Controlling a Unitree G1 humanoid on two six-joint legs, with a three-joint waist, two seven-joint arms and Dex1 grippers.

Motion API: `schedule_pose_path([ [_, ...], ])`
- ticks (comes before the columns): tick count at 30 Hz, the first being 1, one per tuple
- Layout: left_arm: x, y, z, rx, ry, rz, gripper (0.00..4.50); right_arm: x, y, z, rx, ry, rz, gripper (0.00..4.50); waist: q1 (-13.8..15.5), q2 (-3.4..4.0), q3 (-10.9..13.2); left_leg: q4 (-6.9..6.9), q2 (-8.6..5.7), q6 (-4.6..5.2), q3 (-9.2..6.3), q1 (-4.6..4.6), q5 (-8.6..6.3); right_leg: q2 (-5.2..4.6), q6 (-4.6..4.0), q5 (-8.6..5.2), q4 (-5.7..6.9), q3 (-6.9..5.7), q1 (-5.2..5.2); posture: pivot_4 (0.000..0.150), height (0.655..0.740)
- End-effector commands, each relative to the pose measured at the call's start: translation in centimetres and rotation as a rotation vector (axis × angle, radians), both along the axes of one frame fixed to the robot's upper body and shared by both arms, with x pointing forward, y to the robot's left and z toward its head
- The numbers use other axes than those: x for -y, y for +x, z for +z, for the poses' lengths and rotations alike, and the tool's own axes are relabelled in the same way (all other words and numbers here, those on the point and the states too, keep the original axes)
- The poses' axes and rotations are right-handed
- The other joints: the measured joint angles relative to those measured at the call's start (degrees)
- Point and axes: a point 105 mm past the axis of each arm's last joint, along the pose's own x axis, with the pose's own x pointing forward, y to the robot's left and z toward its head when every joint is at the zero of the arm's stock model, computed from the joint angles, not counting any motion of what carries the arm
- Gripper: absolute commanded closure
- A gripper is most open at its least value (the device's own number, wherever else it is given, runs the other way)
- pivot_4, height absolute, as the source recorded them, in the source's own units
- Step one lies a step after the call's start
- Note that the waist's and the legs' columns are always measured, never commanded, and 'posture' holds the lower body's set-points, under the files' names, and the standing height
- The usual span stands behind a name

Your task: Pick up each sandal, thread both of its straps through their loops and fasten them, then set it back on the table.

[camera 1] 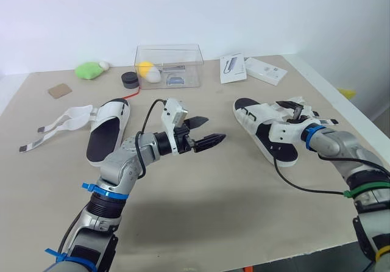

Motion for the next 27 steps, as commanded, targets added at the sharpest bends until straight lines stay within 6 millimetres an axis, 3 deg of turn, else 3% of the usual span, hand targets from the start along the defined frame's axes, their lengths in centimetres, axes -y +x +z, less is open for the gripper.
schedule_pose_path([
  [1,-0.6,0.0,1.4,0.057,-0.029,0.024,0.00,0.0,0.4,1.4,0.054,-0.003,0.008,0.79,0.0,0.00,0.0,0.00,0.00,0.01,0.00,0.00,0.00,-0.01,0.00,0.00,0.00,0.01,0.00,0.150,0.7400],
  [8,-1.0,0.2,1.5,0.057,-0.035,0.044,0.00,-0.1,0.4,0.9,0.041,-0.012,0.033,4.25,0.0,0.00,0.0,-0.01,-0.04,0.02,0.02,0.00,-0.01,-0.05,0.02,-0.01,-0.01,0.05,0.00,0.150,0.7400],
  [9,-1.1,0.2,1.5,0.056,-0.036,0.045,0.00,-0.2,0.3,0.9,0.039,-0.017,0.042,4.46,-0.1,0.00,0.0,-0.01,-0.04,0.02,0.02,0.00,-0.01,-0.05,0.03,-0.01,-0.01,0.05,0.00,0.150,0.7400],
  [16,-1.9,0.3,1.7,0.054,-0.034,0.049,0.00,-1.5,-0.9,1.5,0.047,-0.010,0.184,4.46,-0.2,0.01,0.0,-0.04,-0.03,0.02,0.03,0.03,-0.01,-0.02,0.04,-0.01,-0.01,0.15,-0.01,0.150,0.7400],
  [24,-6.5,-0.2,2.2,0.042,0.008,0.038,0.00,-8.4,-8.0,4.2,0.115,-0.014,0.869,4.46,-1.5,-0.02,0.1,-0.22,-0.04,0.02,0.06,0.12,-0.01,-0.04,0.07,-0.06,-0.04,0.25,0.02,0.150,0.7400],
  [27,-8.6,-0.2,2.8,0.039,0.037,0.065,0.00,-10.7,-10.2,4.1,0.117,-0.067,1.081,4.46,-2.2,-0.03,0.3,-0.22,-0.03,0.01,0.12,0.19,-0.01,-0.04,0.09,-0.04,-0.03,0.32,0.01,0.150,0.7400],
])
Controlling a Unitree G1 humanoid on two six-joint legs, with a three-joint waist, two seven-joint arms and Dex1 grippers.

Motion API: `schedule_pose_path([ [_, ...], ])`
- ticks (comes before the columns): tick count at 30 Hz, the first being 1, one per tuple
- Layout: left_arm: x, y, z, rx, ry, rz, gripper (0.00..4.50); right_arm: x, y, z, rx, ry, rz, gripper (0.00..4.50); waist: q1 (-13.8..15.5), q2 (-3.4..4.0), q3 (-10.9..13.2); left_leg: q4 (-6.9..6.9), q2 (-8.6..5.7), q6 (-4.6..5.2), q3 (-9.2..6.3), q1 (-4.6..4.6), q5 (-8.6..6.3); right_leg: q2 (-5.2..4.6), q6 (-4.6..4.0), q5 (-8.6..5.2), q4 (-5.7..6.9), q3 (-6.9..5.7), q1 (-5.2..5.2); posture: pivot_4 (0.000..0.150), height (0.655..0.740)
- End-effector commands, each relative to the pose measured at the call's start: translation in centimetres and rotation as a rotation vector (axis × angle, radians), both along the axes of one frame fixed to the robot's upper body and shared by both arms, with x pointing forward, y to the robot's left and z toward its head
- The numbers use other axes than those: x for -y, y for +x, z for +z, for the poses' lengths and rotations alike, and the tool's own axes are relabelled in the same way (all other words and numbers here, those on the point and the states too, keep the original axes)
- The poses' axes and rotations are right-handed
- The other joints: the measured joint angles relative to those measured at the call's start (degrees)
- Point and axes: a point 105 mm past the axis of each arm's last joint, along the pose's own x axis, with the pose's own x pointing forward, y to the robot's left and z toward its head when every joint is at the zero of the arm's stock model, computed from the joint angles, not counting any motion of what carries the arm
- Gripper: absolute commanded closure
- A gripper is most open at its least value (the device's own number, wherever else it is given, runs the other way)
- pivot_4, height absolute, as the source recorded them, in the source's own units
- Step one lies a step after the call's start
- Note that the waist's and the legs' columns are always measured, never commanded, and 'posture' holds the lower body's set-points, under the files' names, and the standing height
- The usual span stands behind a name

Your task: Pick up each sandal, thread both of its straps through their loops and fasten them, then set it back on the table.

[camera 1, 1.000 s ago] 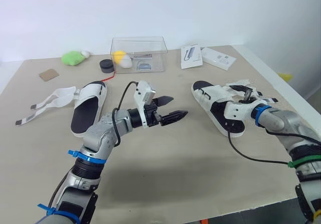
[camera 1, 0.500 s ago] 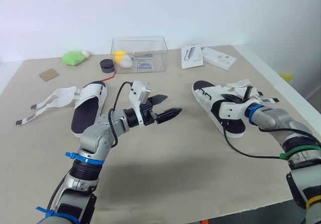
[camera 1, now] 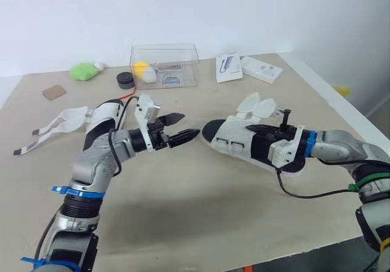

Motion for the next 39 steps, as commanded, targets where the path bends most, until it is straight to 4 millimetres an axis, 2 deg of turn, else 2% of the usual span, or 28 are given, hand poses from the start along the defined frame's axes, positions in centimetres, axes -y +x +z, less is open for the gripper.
schedule_pose_path([
  [1,-1.7,-0.6,1.9,0.052,-0.003,0.006,0.00,-2.3,-1.9,2.2,0.081,0.021,0.202,4.46,-0.2,-0.03,0.0,0.00,0.01,0.00,0.00,0.02,0.00,-0.01,0.00,0.00,0.00,0.00,0.01,0.150,0.7400],
  [7,-2.6,-1.6,2.2,0.037,0.000,0.008,0.00,-4.1,-3.2,1.2,0.064,-0.026,0.322,4.46,-0.1,-0.08,0.0,0.00,-0.06,0.01,0.00,0.02,-0.01,-0.21,-0.01,-0.01,0.00,-0.05,0.05,0.150,0.7400],
  [11,-3.2,-2.1,1.6,0.017,0.018,0.024,0.00,-4.9,-3.0,0.7,0.041,-0.026,0.343,4.46,-0.1,-0.13,0.1,0.00,-0.06,0.10,0.06,0.00,-0.05,-0.30,-0.04,-0.01,0.00,0.00,0.03,0.150,0.7400],
  [16,-3.7,-2.2,1.6,0.014,0.026,0.038,0.00,-5.1,-3.1,-0.5,-0.007,-0.054,0.353,4.46,-0.1,-0.17,0.1,-0.01,-0.12,0.10,0.05,0.00,-0.05,-0.33,-0.07,-0.02,0.00,-0.04,0.04,0.150,0.7400],
  [30,-3.3,-2.4,1.6,0.017,0.028,0.039,0.00,-5.1,-1.5,-1.1,-0.010,-0.096,0.304,4.46,0.0,-0.19,0.1,-0.02,-0.14,0.09,0.07,0.00,-0.05,-0.31,-0.09,-0.03,0.00,-0.01,0.03,0.150,0.7400],
  [32,-3.2,-2.5,1.6,0.019,0.030,0.038,0.00,-5.1,-1.2,-1.3,-0.013,-0.106,0.292,3.68,0.0,-0.19,0.1,-0.02,-0.14,0.09,0.07,0.00,-0.05,-0.31,-0.09,-0.03,0.00,-0.01,0.02,0.150,0.7400],
  [33,-3.2,-2.5,1.6,0.020,0.032,0.036,0.00,-5.0,-1.1,-1.3,-0.015,-0.105,0.288,3.43,-0.1,-0.19,0.1,-0.03,-0.14,0.09,0.06,0.00,-0.05,-0.31,-0.09,-0.03,0.00,-0.02,0.02,0.150,0.7400],
  [37,-3.2,-2.7,1.5,0.018,0.060,0.027,0.00,-4.7,-0.7,-1.1,-0.017,-0.107,0.267,1.56,-0.1,-0.20,0.1,-0.03,-0.14,0.09,0.06,0.00,-0.05,-0.31,-0.11,-0.03,0.00,-0.02,0.03,0.150,0.7400],
  [38,-3.2,-2.8,1.3,0.020,0.080,0.023,0.00,-4.4,-0.6,-0.9,-0.014,-0.105,0.252,0.85,-0.1,-0.20,0.1,-0.03,-0.15,0.09,0.06,0.01,-0.05,-0.31,-0.10,-0.03,0.00,-0.01,0.02,0.150,0.7400],
  [39,-3.3,-3.0,1.2,0.021,0.101,0.017,0.00,-4.1,-0.5,-0.5,-0.007,-0.102,0.239,0.71,-0.1,-0.20,0.1,-0.03,-0.15,0.09,0.06,0.01,-0.05,-0.31,-0.10,-0.03,0.00,-0.01,0.02,0.150,0.7400],
])
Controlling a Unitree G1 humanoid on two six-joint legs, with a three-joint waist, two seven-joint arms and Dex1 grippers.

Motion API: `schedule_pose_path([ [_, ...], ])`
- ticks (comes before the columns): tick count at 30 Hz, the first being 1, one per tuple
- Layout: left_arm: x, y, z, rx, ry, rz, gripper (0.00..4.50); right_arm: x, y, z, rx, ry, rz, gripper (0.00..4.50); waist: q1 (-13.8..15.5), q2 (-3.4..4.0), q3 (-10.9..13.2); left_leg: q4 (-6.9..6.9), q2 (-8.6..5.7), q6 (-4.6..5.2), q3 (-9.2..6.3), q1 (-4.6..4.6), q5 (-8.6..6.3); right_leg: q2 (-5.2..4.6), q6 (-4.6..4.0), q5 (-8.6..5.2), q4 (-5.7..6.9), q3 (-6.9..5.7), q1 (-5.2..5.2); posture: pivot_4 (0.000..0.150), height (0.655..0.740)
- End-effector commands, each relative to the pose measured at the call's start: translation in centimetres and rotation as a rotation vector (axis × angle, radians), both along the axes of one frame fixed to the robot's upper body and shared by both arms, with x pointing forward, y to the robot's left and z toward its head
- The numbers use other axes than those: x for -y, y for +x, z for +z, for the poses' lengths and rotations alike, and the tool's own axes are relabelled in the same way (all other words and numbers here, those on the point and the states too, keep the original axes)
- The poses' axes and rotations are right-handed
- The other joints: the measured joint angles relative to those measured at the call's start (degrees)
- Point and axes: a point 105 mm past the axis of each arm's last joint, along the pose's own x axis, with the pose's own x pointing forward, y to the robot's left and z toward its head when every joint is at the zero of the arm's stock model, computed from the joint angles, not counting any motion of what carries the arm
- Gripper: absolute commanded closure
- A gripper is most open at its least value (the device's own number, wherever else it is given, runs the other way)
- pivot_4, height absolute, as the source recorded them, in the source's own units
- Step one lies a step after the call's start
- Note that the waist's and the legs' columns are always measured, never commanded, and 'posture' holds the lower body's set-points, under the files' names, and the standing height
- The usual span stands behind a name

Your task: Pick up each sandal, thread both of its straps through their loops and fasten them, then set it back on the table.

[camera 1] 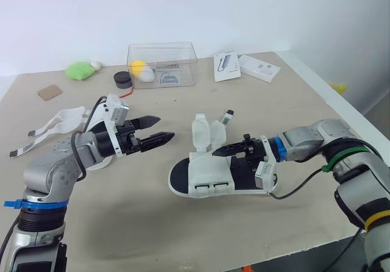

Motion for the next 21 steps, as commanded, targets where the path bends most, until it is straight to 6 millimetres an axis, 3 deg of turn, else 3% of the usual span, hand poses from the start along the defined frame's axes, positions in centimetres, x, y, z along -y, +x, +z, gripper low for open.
schedule_pose_path([
  [1,-0.1,-0.9,0.6,0.048,0.066,-0.034,0.00,1.0,0.8,2.6,0.057,0.047,-0.047,0.53,-0.1,0.00,0.0,0.00,0.00,0.00,0.00,0.02,0.00,0.00,-0.01,0.00,0.00,-0.01,0.01,0.150,0.7400],
  [2,0.0,-1.2,0.5,0.055,0.085,-0.050,0.00,1.6,0.9,3.0,0.062,0.044,-0.066,0.10,-0.1,0.00,0.0,-0.02,-0.01,0.00,-0.01,0.01,0.00,-0.01,0.00,-0.01,0.00,-0.01,0.00,0.150,0.7400],
  [7,0.3,-2.7,-0.7,0.045,0.178,-0.136,0.00,4.3,1.8,3.7,0.048,0.010,-0.196,0.04,-0.3,-0.03,0.0,-0.08,-0.09,0.08,0.00,0.02,-0.05,-0.11,-0.08,-0.07,0.00,-0.02,0.02,0.150,0.7400],
  [10,0.8,-3.8,-2.4,0.035,0.249,-0.188,0.67,6.1,3.2,4.3,0.022,0.060,-0.351,0.00,-0.6,-0.07,0.0,-0.09,-0.09,0.13,0.00,0.06,-0.08,-0.11,-0.11,-0.09,-0.01,-0.01,0.05,0.150,0.7400],
  [12,1.3,-4.2,-3.4,0.028,0.267,-0.220,1.56,7.0,6.2,5.1,-0.027,0.191,-0.582,0.00,-0.7,-0.23,0.1,-0.12,-0.10,0.14,0.00,0.10,-0.08,-0.11,-0.13,-0.08,-0.03,-0.02,0.11,0.150,0.7400],
  [13,1.6,-4.3,-3.7,0.024,0.267,-0.232,2.12,7.7,7.6,5.1,-0.140,0.253,-0.706,0.00,-0.8,-0.45,0.3,-0.13,-0.08,0.14,-0.03,0.25,-0.08,-0.09,-0.14,-0.07,-0.06,-0.06,0.28,0.150,0.7400],
  [15,2.2,-4.1,-4.5,0.020,0.287,-0.244,3.09,8.8,9.6,5.7,-0.534,0.472,-0.856,0.00,-0.9,-0.45,0.3,-0.06,0.16,0.13,-0.28,0.56,-0.08,-0.03,-0.12,-0.05,-0.19,-0.34,0.85,0.150,0.7400],
  [17,2.6,-3.9,-5.5,0.011,0.323,-0.252,4.13,8.7,9.7,5.9,-0.880,0.607,-0.842,0.00,-0.7,-0.16,0.5,0.03,0.20,0.12,-0.36,0.60,-0.07,-0.11,-0.07,0.00,-0.17,-0.60,0.97,0.150,0.7400],
  [18,2.8,-3.8,-6.0,0.008,0.340,-0.252,4.36,8.7,9.7,6.1,-1.012,0.657,-0.840,0.00,-0.6,-0.01,0.5,0.04,0.14,0.13,-0.41,0.57,-0.03,-0.19,-0.04,0.01,-0.15,-0.71,0.96,0.150,0.7400],
  [21,3.4,-3.4,-6.9,-0.010,0.339,-0.253,4.36,8.7,9.5,5.7,-1.546,0.792,-0.895,0.00,0.2,0.21,0.5,0.04,0.04,0.23,-0.47,0.45,0.04,-0.29,-0.03,-0.01,-0.08,-0.83,0.84,0.150,0.7400],
])
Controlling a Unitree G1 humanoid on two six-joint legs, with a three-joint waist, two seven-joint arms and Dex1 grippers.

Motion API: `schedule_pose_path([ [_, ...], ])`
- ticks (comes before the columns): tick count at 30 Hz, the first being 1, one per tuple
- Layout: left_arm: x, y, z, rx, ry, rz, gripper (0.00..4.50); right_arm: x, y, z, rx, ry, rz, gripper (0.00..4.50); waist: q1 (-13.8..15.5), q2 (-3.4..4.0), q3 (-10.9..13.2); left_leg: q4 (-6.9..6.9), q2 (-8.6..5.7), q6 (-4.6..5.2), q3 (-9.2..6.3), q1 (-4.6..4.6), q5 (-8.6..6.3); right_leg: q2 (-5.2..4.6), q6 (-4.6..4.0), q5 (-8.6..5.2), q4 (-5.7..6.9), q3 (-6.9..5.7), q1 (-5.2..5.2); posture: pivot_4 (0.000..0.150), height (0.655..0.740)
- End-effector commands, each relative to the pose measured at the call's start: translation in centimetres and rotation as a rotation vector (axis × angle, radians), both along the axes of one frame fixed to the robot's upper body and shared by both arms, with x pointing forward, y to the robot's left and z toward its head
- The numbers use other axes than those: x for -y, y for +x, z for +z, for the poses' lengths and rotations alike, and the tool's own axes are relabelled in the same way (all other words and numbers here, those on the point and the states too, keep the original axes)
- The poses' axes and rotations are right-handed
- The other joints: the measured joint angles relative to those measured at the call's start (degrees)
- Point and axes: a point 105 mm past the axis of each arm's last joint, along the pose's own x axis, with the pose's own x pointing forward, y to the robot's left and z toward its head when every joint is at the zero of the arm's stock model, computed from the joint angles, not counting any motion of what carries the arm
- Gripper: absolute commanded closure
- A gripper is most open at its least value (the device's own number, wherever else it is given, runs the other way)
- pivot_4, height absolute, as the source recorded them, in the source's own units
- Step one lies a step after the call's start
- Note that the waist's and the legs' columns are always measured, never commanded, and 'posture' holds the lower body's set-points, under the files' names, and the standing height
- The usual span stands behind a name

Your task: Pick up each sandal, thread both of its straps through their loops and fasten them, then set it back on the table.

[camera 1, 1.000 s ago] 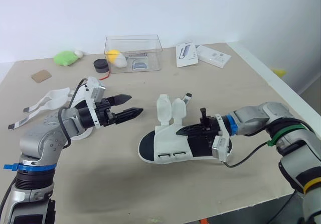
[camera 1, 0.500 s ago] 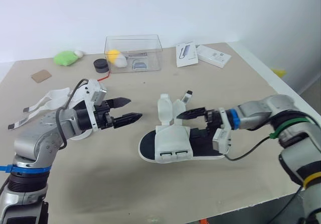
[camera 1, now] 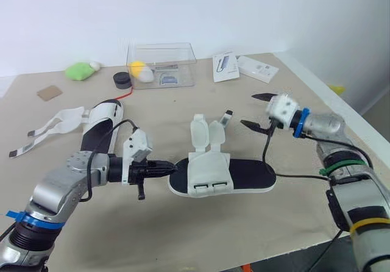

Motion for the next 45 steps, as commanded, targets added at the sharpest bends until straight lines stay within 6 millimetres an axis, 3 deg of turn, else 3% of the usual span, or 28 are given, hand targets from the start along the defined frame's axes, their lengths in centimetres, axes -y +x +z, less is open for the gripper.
schedule_pose_path([
  [1,0.9,0.5,-0.3,0.025,0.000,-0.006,4.36,-0.1,-0.6,1.7,-0.430,0.436,-0.043,0.00,0.2,0.01,0.0,0.00,0.01,0.00,0.00,-0.06,0.00,0.02,-0.02,-0.01,0.01,0.00,-0.06,0.150,0.7400],
  [4,1.1,0.9,-2.1,0.010,0.034,0.014,4.36,-0.4,-0.5,1.4,-0.769,0.804,-0.111,0.00,0.3,0.01,0.0,-0.06,-0.01,0.01,0.05,-0.10,0.00,0.05,-0.15,0.00,0.01,0.03,-0.15,0.150,0.7400],
  [9,1.5,0.8,-2.3,0.017,0.031,0.011,4.36,-1.2,-0.9,-0.1,-0.948,0.859,-0.185,0.00,0.5,0.00,0.0,-0.09,-0.10,0.05,0.03,-0.34,-0.03,0.11,-0.09,-0.10,-0.08,0.02,-0.29,0.150,0.7400],
  [15,1.5,0.9,-2.1,0.028,0.025,0.017,4.36,-2.7,-0.7,-2.0,-1.038,0.869,-0.235,0.00,0.6,0.02,0.0,0.00,-0.14,0.05,0.08,-1.13,-0.03,0.10,0.27,-0.06,-0.08,0.08,-0.99,0.150,0.7400],
  [24,1.3,0.9,-1.9,0.037,0.023,0.021,4.36,-5.9,0.8,-3.8,-1.067,0.944,-0.262,0.00,0.5,0.02,0.0,0.05,-0.10,0.06,0.08,-1.13,-0.02,0.16,0.32,-0.06,-0.08,0.06,-0.99,0.150,0.7400],
  [29,1.3,0.9,-1.8,0.041,0.022,0.023,4.36,-6.4,1.6,-4.2,-1.032,0.958,-0.299,0.00,0.4,0.01,0.0,0.06,-0.06,0.07,0.07,-1.12,-0.01,0.21,0.30,-0.04,-0.08,0.05,-0.97,0.150,0.7400],
  [30,1.3,0.9,-1.8,0.042,0.022,0.023,4.50,-6.4,1.8,-4.3,-1.022,0.960,-0.310,0.49,0.4,0.01,0.0,0.06,-0.06,0.07,0.08,-1.10,-0.01,0.22,0.29,-0.03,-0.08,0.06,-0.97,0.150,0.7400],
  [31,1.3,1.0,-1.8,0.043,0.022,0.024,4.50,-6.3,2.1,-4.4,-1.006,0.961,-0.326,0.70,0.4,0.01,0.0,0.07,-0.05,0.07,0.08,-1.10,-0.01,0.23,0.29,-0.01,-0.08,0.07,-0.97,0.150,0.7400],
  [32,1.2,1.0,-1.7,0.044,0.021,0.026,4.50,-6.2,2.2,-4.5,-0.996,0.963,-0.338,1.31,0.4,0.01,0.0,0.07,-0.04,0.07,0.08,-1.11,-0.01,0.24,0.28,-0.01,-0.08,0.06,-0.97,0.150,0.7400],
  [39,1.1,1.0,-1.8,0.044,0.019,0.031,4.50,-5.9,2.2,-4.7,-0.978,0.935,-0.337,4.45,0.3,-0.11,-0.1,0.07,-0.04,0.07,0.08,-1.10,-0.01,0.23,0.29,0.01,-0.10,0.07,-0.96,0.150,0.7400],
  [41,1.2,1.0,-1.8,0.044,0.018,0.032,4.50,-5.8,2.3,-4.2,-0.925,0.905,-0.310,4.45,0.3,-0.13,-0.1,0.16,-0.03,0.07,0.08,-1.07,-0.01,0.23,0.29,0.03,-0.10,0.02,-0.90,0.150,0.7400],
  [45,1.1,1.2,-1.8,0.044,0.019,0.032,4.50,-6.6,2.2,-0.9,-0.664,0.752,-0.118,4.45,0.3,-0.11,-0.1,0.19,-0.04,0.09,0.07,-1.12,0.00,0.24,0.32,0.05,-0.10,0.04,-0.95,0.150,0.7400],
])
